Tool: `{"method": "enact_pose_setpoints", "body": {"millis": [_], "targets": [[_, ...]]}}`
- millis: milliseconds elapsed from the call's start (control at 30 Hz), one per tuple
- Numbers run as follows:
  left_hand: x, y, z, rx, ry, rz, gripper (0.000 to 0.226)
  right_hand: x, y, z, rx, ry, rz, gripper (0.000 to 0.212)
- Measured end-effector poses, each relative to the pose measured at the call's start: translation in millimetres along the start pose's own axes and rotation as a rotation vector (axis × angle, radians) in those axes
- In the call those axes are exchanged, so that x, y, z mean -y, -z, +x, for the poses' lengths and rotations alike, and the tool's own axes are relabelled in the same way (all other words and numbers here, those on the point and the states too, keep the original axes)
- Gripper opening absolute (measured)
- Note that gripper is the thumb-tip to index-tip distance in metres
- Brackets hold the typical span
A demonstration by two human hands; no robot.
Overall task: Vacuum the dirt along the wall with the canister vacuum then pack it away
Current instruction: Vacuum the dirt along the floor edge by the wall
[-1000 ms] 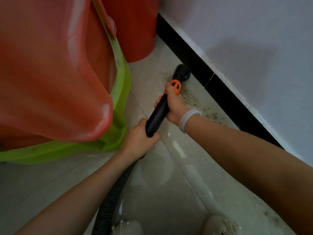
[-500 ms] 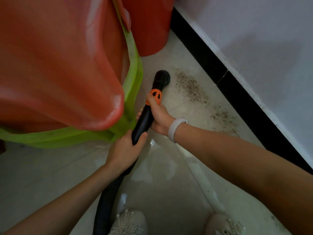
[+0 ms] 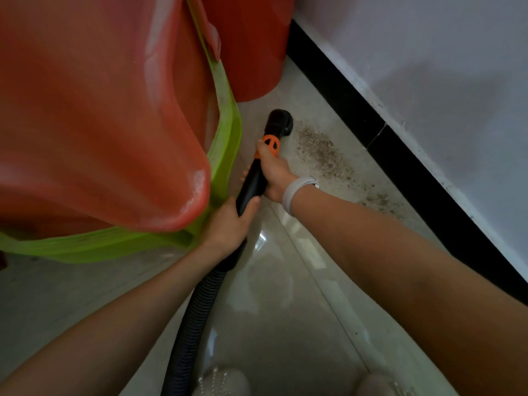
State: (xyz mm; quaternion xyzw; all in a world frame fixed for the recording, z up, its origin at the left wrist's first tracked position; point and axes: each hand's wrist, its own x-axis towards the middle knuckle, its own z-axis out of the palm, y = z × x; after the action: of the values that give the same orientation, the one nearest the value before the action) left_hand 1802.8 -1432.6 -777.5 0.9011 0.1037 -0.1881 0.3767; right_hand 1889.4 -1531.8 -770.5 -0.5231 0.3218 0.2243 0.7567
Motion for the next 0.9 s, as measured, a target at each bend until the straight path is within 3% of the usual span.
{"method": "enact_pose_setpoints", "body": {"millis": [567,900], "targets": [[-34.2,-15.3,10.7,0.161,-0.157,0.197,0.045,21.6,48.7,16.7,-0.194,0.001,0.191,0.035],[-19.3,-19.9,9.2,0.052,-0.127,0.087,0.036,17.7,46.2,29.1,-0.016,-0.042,0.187,0.042]]}}
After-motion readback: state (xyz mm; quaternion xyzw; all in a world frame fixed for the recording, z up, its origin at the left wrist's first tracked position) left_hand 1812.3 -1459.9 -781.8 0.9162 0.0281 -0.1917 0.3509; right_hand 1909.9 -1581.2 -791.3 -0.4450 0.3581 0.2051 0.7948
